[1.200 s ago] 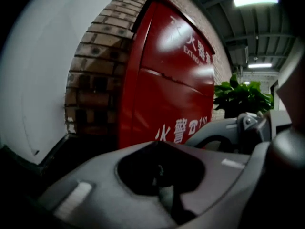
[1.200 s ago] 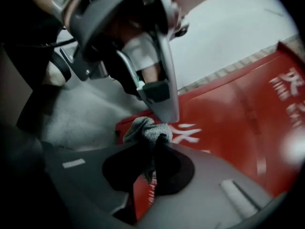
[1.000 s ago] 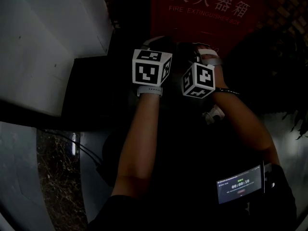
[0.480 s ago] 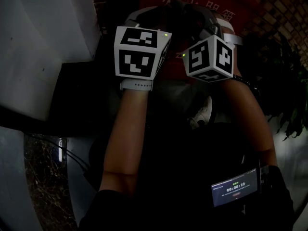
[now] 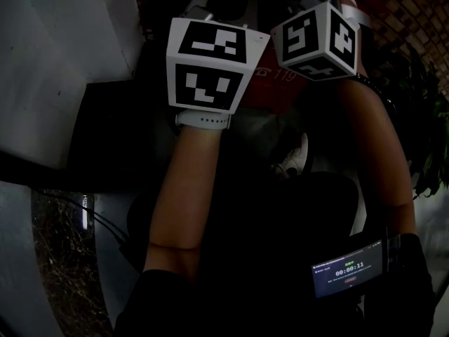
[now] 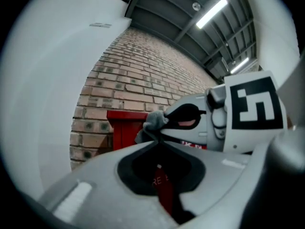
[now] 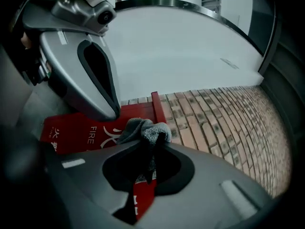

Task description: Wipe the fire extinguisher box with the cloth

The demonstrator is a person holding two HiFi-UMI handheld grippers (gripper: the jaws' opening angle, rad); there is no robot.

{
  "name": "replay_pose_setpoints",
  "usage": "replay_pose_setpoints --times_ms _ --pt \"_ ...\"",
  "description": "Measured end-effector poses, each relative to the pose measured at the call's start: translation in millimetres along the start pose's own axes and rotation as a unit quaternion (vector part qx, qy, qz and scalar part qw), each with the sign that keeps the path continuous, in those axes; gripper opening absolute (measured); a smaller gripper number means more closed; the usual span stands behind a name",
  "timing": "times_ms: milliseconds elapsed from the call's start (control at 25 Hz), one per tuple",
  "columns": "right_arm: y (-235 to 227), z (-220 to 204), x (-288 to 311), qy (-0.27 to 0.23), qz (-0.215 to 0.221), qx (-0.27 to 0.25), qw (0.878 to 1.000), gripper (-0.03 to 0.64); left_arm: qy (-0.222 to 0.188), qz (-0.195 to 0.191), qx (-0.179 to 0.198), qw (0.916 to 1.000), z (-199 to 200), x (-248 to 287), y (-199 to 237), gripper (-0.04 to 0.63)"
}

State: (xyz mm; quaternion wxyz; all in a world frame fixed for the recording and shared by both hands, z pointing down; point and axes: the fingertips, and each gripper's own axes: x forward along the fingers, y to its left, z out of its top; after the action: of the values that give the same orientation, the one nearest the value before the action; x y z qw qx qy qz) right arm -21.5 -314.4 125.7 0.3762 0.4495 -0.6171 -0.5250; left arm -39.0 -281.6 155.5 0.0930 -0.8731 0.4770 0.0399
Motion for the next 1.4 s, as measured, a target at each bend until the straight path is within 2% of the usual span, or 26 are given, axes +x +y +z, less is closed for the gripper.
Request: replay_pose_setpoints --times_ms 280,520,640,1080,1400 --pt "-2 -3 5 0.009 0.006 -0.026 1.000 0.032 0.008 0.014 -0.014 0.9998 -14 -2 12 0.003" --pt "11 -1 6 0.010 0.021 -0.028 0.999 0.032 0.026 0.013 -0.021 0.9994 -38 -2 19 0.003" --pt "26 -2 6 0.011 0.036 -0.029 0.999 0.032 0.036 0.003 -0.033 0.9988 -49 -4 18 0.003" --pt "101 -10 7 0.011 0.095 -0.031 0.995 0.032 0.052 0.007 -0.055 0.9971 -99 -8 27 0.003" --pt "152 -17 7 0.013 0.142 -0.023 0.989 0.032 0.084 0.003 -0.066 0.9942 -133 -6 21 0.003"
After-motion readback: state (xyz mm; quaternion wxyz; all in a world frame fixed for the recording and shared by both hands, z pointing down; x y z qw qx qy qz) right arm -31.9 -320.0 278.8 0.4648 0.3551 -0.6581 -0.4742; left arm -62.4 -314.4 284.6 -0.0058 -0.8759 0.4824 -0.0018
